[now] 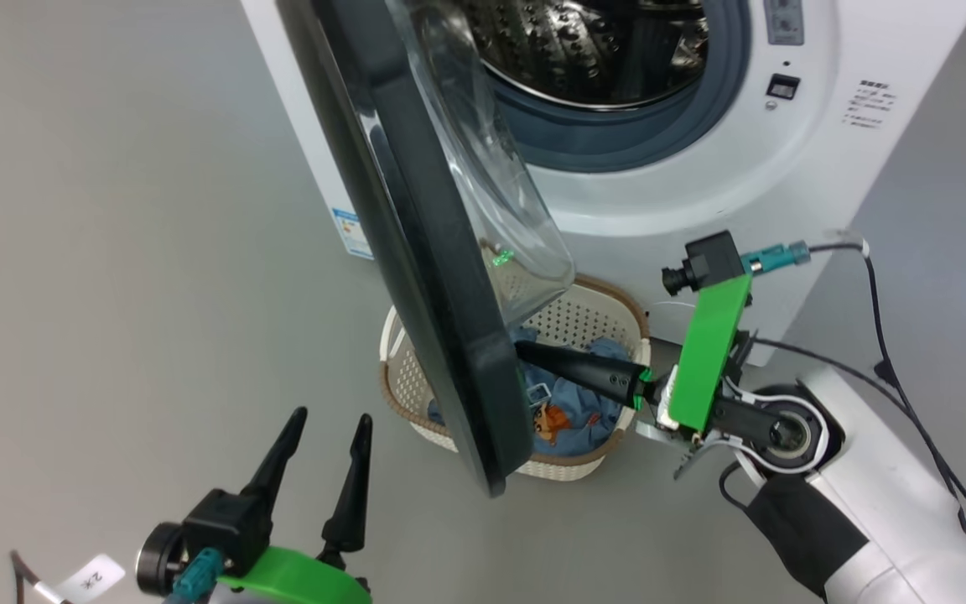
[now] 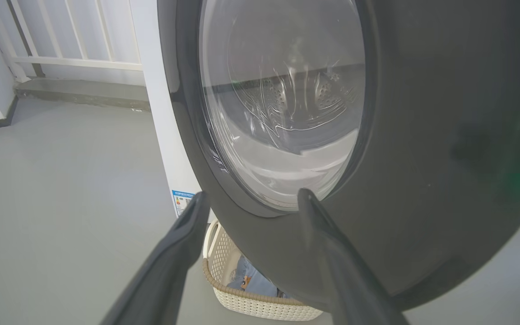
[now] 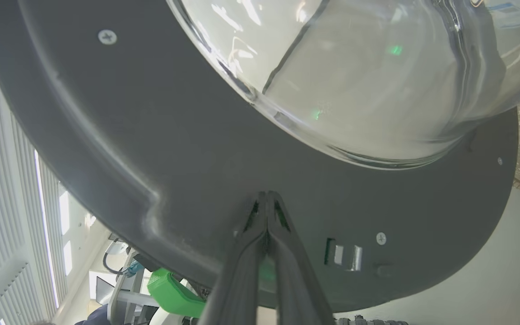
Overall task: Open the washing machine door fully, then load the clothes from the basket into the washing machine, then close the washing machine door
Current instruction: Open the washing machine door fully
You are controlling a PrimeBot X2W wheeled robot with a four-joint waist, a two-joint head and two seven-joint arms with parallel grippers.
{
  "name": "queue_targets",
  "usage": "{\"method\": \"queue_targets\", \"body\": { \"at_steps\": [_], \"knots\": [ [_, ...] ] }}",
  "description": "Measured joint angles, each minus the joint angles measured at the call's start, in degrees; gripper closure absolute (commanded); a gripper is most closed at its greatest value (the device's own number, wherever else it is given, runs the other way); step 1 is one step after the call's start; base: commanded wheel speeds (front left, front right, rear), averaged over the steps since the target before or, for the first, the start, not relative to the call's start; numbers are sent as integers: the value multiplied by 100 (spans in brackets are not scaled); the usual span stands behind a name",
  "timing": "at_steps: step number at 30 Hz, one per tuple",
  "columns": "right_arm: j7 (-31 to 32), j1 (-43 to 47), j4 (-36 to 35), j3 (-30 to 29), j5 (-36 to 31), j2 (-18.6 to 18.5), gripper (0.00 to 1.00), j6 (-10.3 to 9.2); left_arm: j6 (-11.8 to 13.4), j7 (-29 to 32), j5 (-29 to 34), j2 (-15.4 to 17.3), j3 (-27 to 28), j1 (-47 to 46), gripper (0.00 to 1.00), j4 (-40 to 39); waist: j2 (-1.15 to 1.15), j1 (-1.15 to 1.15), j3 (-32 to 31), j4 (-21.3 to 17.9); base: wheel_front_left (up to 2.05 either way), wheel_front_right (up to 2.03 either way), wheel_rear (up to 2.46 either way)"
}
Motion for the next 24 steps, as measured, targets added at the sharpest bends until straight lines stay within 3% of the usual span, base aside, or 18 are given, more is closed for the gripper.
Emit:
{"method": "queue_targets", "body": {
  "at_steps": [1, 14, 24],
  "knots": [
    [-11, 49, 0, -7, 0, -13, 0, 0, -37, 0, 0, 1, 29, 24, 0, 23, 0, 0, -22, -29, 0, 0, 0],
    [-426, 768, -102, -68, -108, -477, 0, 1, -416, 0, 249, 2, 502, 85, 0, 176, 0, 1, -227, -553, 0, 0, 0],
    [-1305, 1521, -374, -352, -267, -966, 0, 1, -598, 0, 298, 2, 855, 289, 0, 189, 0, 0, -374, -1026, 0, 0, 0]
  ]
}}
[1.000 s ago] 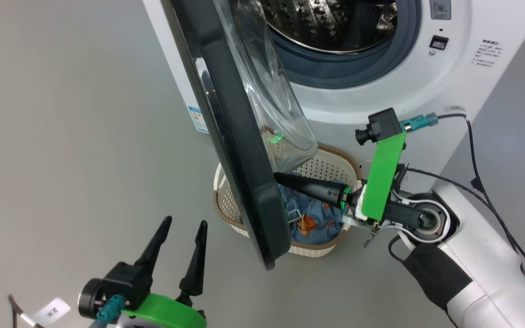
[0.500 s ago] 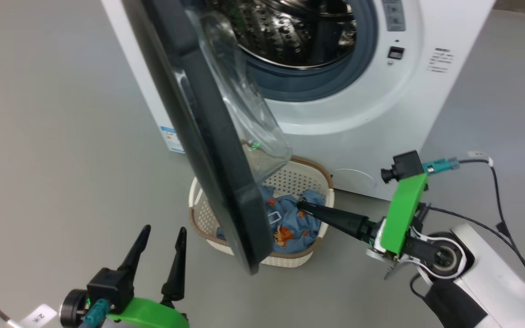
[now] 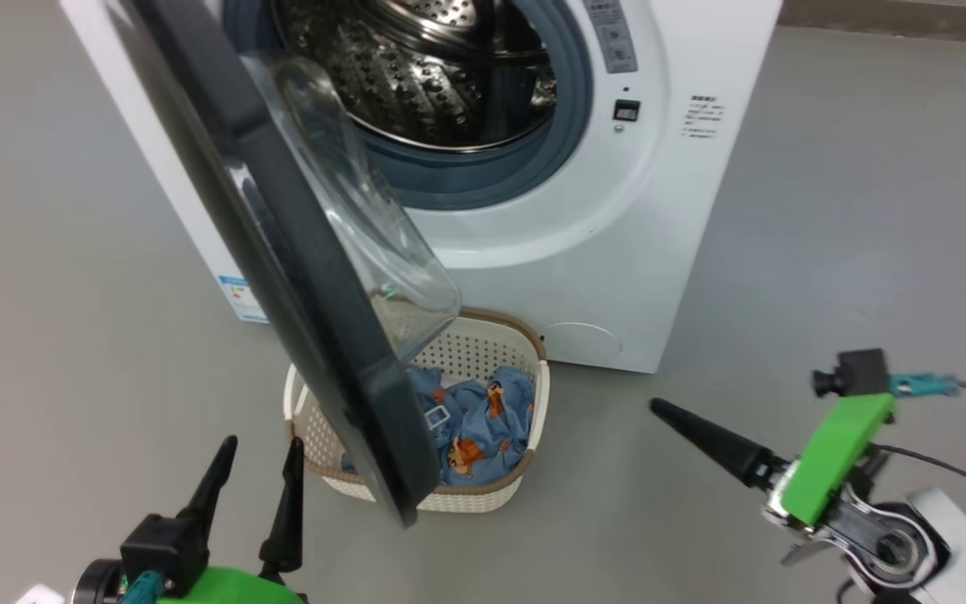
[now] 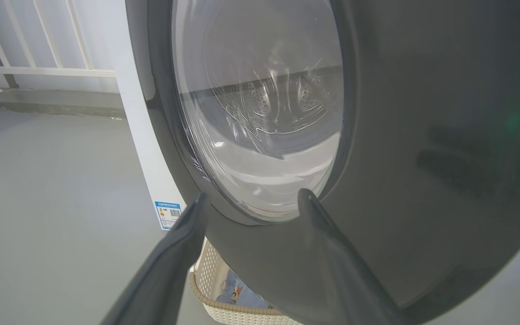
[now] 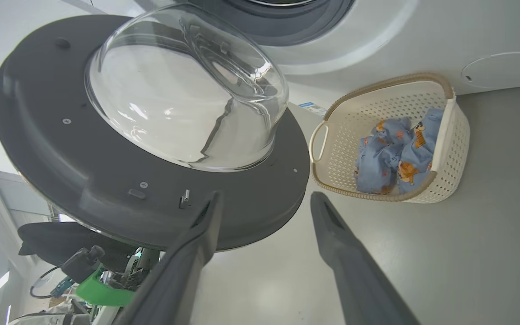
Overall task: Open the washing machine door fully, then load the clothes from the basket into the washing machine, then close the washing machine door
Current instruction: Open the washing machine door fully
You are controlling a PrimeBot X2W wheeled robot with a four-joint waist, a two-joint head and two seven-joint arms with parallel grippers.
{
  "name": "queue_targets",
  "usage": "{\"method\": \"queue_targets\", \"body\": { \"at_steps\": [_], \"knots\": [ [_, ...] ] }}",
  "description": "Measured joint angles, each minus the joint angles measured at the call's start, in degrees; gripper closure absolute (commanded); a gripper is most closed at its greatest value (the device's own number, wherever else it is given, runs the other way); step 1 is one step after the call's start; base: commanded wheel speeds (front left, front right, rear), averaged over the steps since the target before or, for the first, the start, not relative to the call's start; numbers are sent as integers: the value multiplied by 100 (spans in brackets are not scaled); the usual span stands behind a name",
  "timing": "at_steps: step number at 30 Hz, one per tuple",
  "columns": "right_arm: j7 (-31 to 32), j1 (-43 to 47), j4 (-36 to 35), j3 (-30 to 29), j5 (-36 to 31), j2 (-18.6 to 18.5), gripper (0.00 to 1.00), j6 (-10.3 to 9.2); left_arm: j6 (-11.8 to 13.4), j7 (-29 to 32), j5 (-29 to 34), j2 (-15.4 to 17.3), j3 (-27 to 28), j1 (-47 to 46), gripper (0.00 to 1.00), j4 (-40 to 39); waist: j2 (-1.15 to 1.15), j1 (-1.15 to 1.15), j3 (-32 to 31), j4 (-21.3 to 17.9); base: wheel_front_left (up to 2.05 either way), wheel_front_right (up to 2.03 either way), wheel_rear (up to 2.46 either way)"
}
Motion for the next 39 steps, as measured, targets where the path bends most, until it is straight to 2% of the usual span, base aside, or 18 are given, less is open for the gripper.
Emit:
{"method": "queue_targets", "body": {
  "at_steps": [9, 21, 26, 27, 31, 39],
  "knots": [
    [-1425, 530, 229, -5, -549, -541, 0, 0, -57, 0, 41, 1, 125, 143, 0, 2, 0, 0, -159, -274, 0, 0, 0],
    [-3271, 1290, 278, 188, -701, -1081, 0, 0, -149, 0, 48, 7, 268, 477, 0, -34, 0, 0, -366, -439, 0, 0, 0],
    [-3871, 1340, 327, 307, -1454, -1329, 0, 0, -205, 0, 48, 9, 334, 586, 0, -119, 0, 0, -400, -506, 0, 0, 0],
    [-3884, 1367, 343, 229, -1653, -1321, 0, 0, -205, 0, 48, 9, 346, 587, 0, -143, 0, 0, -402, -519, 0, 0, 0],
    [-3886, 1508, 237, -747, -2722, -1029, 0, 1, -207, 0, 48, 10, 372, 597, 0, -208, 0, 0, -397, -566, 0, 0, 0],
    [-3887, 2145, -304, -2132, -4826, -266, 0, 1, -252, 0, 48, 12, 356, 684, 0, -260, 0, 0, -394, -544, 0, 0, 0]
  ]
}}
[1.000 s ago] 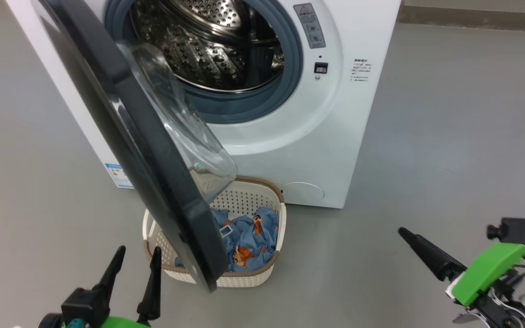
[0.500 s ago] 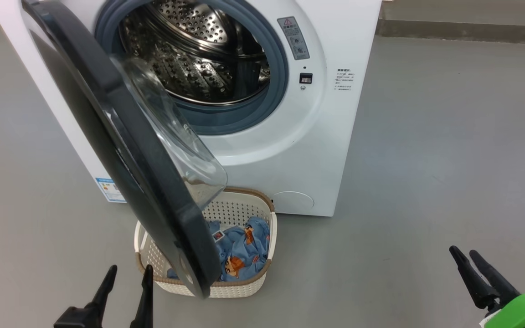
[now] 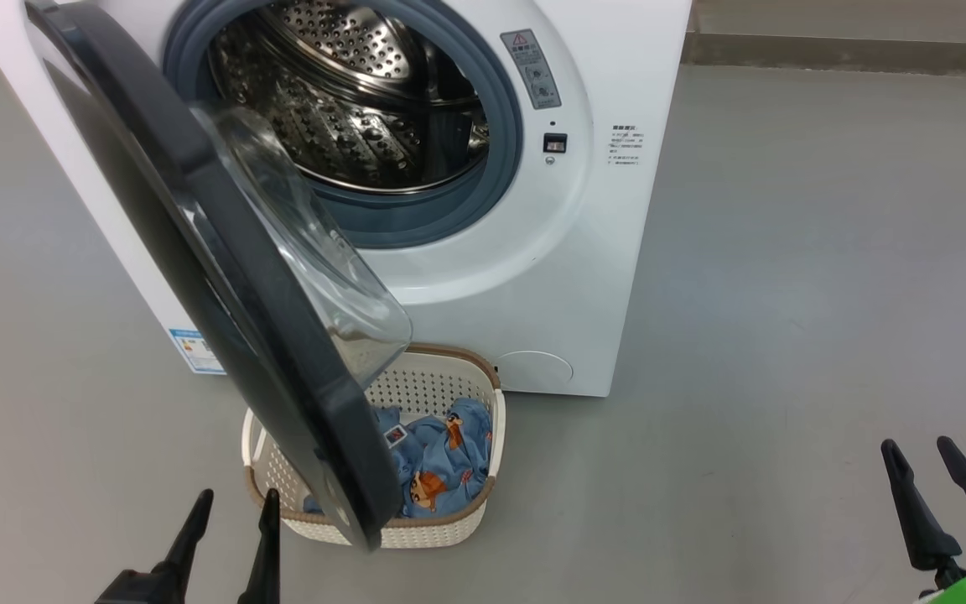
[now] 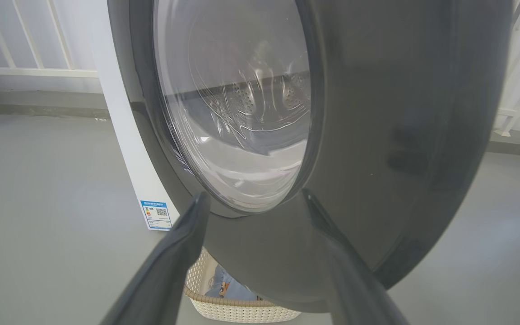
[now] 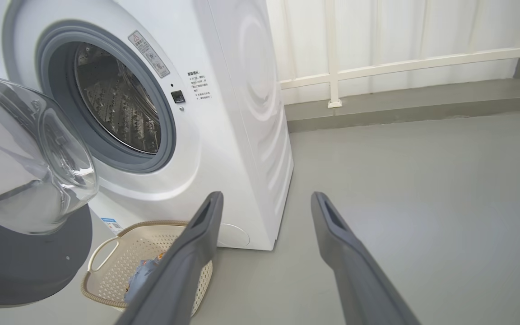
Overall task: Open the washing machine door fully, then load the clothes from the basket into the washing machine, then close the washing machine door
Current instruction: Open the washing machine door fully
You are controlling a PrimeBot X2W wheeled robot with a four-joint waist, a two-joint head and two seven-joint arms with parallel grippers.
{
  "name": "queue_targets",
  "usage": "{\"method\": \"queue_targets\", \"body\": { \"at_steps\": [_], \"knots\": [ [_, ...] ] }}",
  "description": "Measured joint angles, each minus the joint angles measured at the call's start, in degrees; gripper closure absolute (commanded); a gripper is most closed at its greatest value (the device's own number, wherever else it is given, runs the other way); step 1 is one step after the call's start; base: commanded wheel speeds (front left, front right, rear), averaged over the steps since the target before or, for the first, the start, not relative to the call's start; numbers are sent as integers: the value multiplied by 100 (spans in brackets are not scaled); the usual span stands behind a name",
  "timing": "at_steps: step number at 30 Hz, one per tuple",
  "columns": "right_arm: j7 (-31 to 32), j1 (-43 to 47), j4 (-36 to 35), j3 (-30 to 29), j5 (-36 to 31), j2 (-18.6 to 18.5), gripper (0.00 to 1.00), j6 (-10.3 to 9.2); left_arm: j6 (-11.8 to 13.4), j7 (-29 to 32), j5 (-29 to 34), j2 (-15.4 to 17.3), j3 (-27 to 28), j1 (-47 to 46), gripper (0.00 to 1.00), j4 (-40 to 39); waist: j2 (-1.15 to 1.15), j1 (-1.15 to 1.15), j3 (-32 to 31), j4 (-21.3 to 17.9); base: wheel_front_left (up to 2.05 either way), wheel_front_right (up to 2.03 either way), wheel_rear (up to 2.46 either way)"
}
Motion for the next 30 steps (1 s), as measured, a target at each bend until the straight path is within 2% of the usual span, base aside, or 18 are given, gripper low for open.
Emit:
{"method": "queue_targets", "body": {
  "at_steps": [4, 10, 17, 18, 19, 20, 25, 30],
  "knots": [
    [-3, 236, -163, -417, -659, 293, 0, 0, -4, 1, 0, 0, -15, -1, 0, -26, 0, 0, 4, 41, 0, 0, 0],
    [-4, 596, -20, -822, -1051, 711, 0, 0, 13, 1, -36, 0, -19, -2, 0, -31, 0, 1, 26, 95, 0, 0, 0],
    [-3, 676, 83, -847, -1176, 814, 0, 0, 49, 1, -121, 1, -7, -1, 0, -16, 0, 1, 19, 83, 0, 0, 0],
    [-4, 675, 93, -847, -1176, 820, 0, 0, 51, 1, -174, 1, -5, -1, 53, -7, 0, 0, 15, 76, 0, 0, 0],
    [-4, 675, 101, -848, -1179, 824, 0, 0, 54, 1, -274, 0, 2, -2, 94, -8, 0, 0, 12, 69, 0, 0, 0],
    [-3, 675, 108, -848, -1182, 827, 0, 0, 54, 1, -389, 0, 19, -4, 100, -15, 0, 0, 10, 63, 0, 0, 0],
    [-4, 672, 129, -844, -1198, 836, 0, 0, 146, 1, -751, -4, 309, -135, 100, -357, 0, 0, 0, 61, 0, 0, 0],
    [-3, 669, 155, -842, -1198, 834, 0, 0, 322, -1, -1189, -3, 614, -524, 100, -1401, 0, 0, 6, 68, 0, 0, 0]
  ]
}}
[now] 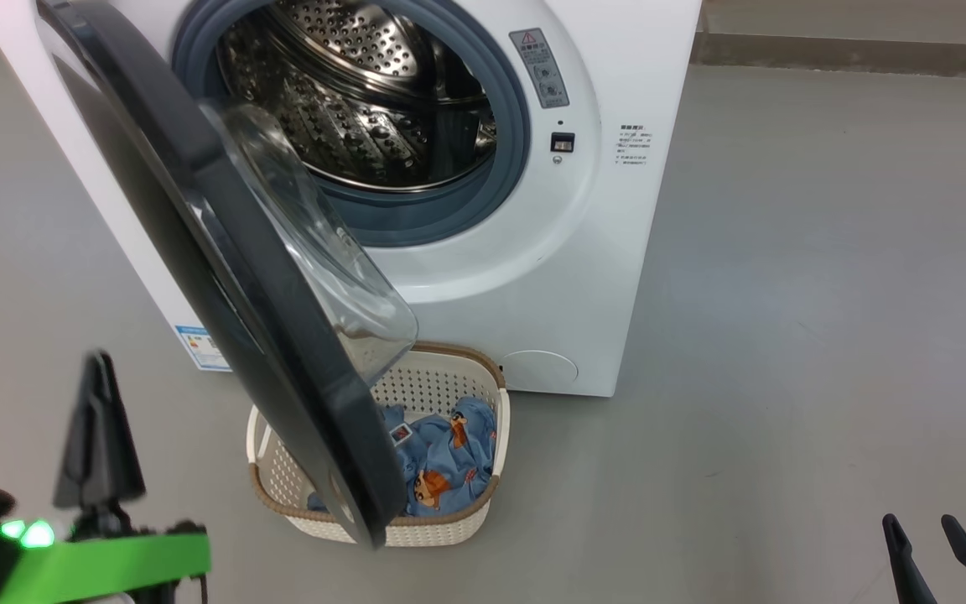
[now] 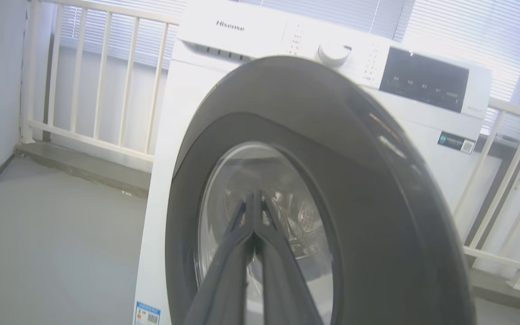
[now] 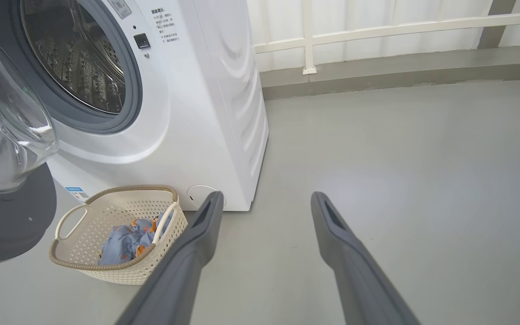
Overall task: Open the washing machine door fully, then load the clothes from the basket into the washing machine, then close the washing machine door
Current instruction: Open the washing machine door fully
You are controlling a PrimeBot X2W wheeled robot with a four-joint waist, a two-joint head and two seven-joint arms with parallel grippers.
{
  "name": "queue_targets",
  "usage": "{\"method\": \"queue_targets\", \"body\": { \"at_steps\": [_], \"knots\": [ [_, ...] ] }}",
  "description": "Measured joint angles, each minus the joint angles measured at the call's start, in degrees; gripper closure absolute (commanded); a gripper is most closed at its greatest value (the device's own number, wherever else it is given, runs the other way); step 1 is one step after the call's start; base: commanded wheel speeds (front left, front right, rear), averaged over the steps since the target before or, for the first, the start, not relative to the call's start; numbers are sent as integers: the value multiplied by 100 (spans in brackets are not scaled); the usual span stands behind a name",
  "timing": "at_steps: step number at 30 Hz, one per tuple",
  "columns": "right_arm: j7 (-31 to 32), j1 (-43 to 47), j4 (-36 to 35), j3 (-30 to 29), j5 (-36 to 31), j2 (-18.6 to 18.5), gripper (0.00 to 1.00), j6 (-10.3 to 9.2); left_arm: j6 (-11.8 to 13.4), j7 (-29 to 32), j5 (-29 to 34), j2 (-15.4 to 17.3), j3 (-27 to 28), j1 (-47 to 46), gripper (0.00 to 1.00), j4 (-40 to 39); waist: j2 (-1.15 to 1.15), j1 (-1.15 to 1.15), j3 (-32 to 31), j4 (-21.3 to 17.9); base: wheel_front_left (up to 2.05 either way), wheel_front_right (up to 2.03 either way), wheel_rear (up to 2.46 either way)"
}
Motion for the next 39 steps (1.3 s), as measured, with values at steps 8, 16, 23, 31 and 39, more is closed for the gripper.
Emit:
{"method": "queue_targets", "body": {
  "at_steps": [8, 16, 23, 31, 39],
  "knots": [
    [-1, -1, -5, 1, 0, -2, 0, 0, 83, -7, -136, 5, -1294, -208, 100, -1602, 0, 0, -30, -16, 0, 0, 0],
    [0, -3, -8, 36, 0, 0, 0, 0, 88, -5, -203, 27, -2846, -177, 100, -1003, 0, 0, -2, -52, 0, 0, 0],
    [0, -14, -9, 138, 1, 1, 0, 0, 79, -3, -436, 41, -3163, -194, 100, 231, 0, 0, 30, -63, 0, 0, 0],
    [0, -15, -15, 166, 1, 29, 0, 0, 78, 1, -659, 41, -3039, -339, 100, 1159, 0, 0, 25, -57, 0, 0, 0],
    [0, -21, -8, 171, 1, 38, 0, 0, -19, 1, -705, 30, -2720, -565, 100, 1657, 0, 0, 12, -48, 0, 0, 0]
  ]
}}
